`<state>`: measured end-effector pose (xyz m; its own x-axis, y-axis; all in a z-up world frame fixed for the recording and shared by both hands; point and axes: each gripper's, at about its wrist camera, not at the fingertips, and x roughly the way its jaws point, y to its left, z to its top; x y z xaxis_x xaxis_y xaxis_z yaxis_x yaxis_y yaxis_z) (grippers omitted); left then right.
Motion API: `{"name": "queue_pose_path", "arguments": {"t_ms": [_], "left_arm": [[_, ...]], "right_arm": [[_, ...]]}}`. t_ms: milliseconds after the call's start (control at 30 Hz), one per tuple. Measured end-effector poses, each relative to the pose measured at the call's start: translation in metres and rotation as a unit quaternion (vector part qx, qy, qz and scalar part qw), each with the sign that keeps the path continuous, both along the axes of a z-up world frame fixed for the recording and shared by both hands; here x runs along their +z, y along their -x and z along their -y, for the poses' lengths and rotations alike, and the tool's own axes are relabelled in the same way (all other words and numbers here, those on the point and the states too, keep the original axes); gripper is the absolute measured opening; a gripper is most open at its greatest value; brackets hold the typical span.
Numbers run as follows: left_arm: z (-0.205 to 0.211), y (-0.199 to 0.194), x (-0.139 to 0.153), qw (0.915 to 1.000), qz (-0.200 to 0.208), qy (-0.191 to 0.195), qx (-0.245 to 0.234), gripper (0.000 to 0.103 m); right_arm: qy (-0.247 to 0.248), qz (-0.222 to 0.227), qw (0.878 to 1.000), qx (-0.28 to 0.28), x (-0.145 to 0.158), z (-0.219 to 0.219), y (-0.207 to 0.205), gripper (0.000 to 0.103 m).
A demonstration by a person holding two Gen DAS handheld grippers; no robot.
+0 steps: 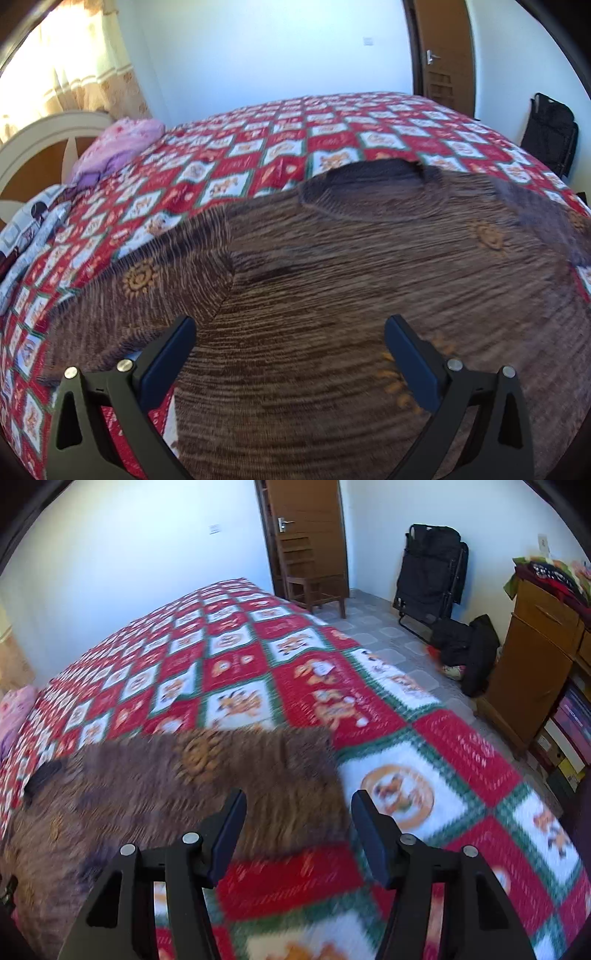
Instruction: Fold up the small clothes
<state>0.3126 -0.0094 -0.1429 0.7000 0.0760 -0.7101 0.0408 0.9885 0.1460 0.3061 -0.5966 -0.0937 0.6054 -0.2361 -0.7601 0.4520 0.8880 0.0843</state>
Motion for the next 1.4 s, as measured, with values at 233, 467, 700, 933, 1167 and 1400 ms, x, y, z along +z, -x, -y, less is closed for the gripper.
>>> {"name": "queue_pose_path", "arguments": {"t_ms": [233, 467, 700, 933, 1167, 1400], "left_arm": [[-0.009, -0.010, -0.008, 0.9995, -0.016, 0.024, 0.011, 0.103], [-0.005, -0.010, -0.006, 0.9995, -0.013, 0.027, 0.001, 0.103], [-0.006, -0.011, 0.008, 0.9989, -0.008, 0.044, -0.013, 0.103], [-0.007, -0.006, 0.018, 0.9982, 0.006, 0.054, -0.025, 0.103], [-0.018, -0.001, 0.018, 0.9968, 0.011, 0.076, -0.018, 0.103], [-0.026, 0.006, 0.021, 0.9967, 0.015, 0.077, -0.019, 0.103]], "right_arm": [[-0.007, -0.020, 1.000, -0.011, -0.012, 0.023, -0.031, 0.056], [-0.011, -0.032, 0.999, 0.019, -0.018, 0.014, -0.041, 0.015], [0.010, -0.007, 0.998, 0.059, 0.014, -0.020, -0.044, 0.009], [0.037, 0.024, 0.988, 0.151, 0.047, -0.111, -0.064, 0.009], [0.040, 0.029, 0.964, 0.260, 0.044, -0.230, -0.083, 0.009], [0.008, 0.016, 0.943, 0.333, 0.002, -0.323, -0.100, 0.009]]}}
